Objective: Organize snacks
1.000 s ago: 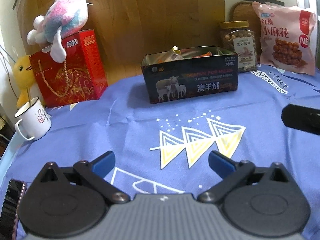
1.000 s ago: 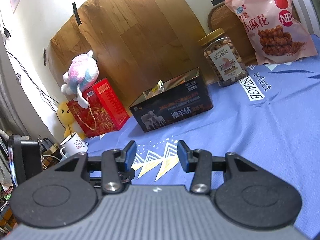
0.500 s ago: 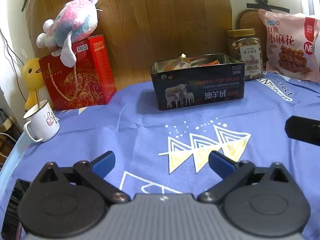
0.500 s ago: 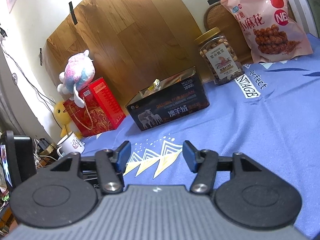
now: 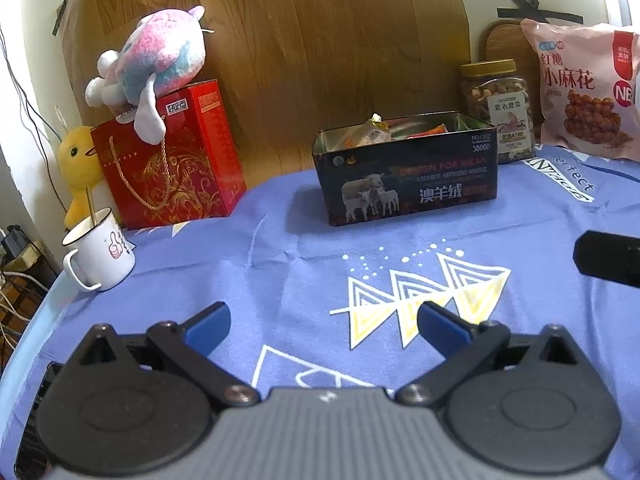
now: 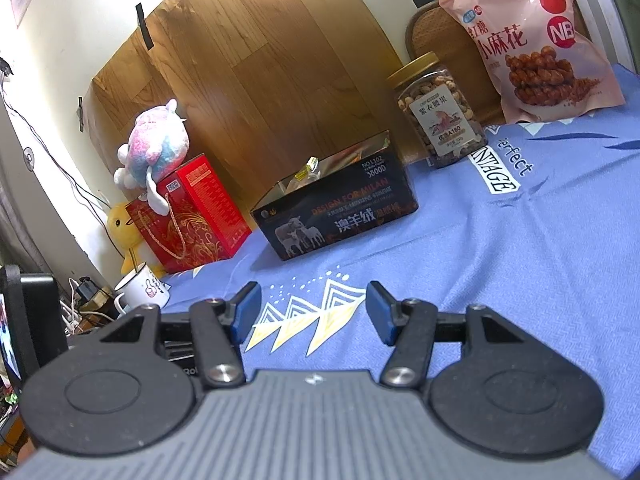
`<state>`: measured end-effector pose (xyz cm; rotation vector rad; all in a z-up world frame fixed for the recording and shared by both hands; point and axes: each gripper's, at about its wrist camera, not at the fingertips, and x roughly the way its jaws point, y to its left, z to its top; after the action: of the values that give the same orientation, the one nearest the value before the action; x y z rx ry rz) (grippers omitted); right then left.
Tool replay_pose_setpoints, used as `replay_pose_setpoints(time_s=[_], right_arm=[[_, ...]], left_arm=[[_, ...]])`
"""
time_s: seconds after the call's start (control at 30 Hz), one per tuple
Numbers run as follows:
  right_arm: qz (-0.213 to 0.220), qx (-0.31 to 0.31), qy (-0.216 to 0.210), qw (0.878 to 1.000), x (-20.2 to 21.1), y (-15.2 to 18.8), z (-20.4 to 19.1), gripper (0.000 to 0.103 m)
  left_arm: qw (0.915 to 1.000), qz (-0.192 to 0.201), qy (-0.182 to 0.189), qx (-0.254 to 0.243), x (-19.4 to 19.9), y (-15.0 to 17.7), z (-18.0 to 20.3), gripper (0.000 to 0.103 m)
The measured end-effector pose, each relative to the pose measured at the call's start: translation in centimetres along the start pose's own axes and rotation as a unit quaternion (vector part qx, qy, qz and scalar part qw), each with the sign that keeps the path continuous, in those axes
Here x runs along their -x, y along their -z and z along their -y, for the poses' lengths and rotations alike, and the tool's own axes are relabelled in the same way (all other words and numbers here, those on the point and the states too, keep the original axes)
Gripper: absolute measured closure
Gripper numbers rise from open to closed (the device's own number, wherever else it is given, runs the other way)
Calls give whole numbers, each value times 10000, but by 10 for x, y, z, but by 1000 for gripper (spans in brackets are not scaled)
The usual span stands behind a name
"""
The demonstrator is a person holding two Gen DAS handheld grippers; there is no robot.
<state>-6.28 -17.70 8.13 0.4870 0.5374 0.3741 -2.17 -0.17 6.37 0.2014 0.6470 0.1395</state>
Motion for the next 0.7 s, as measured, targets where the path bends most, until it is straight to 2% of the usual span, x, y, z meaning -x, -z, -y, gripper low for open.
replay_pose_setpoints(time_s=[0.3,0.53,0.7], right_arm=[[7,-6,-3,10000,1,0,0,42],[15,-7,-10,10000,1,1,0,41],[12,-9,-14,10000,1,0,1,40]], left_arm=[[9998,-159,69,-76,0,4,1,0],[9991,-427,70,2,-6,7,-2,0],[9991,-434,17,-26,-7,9,-2,0]])
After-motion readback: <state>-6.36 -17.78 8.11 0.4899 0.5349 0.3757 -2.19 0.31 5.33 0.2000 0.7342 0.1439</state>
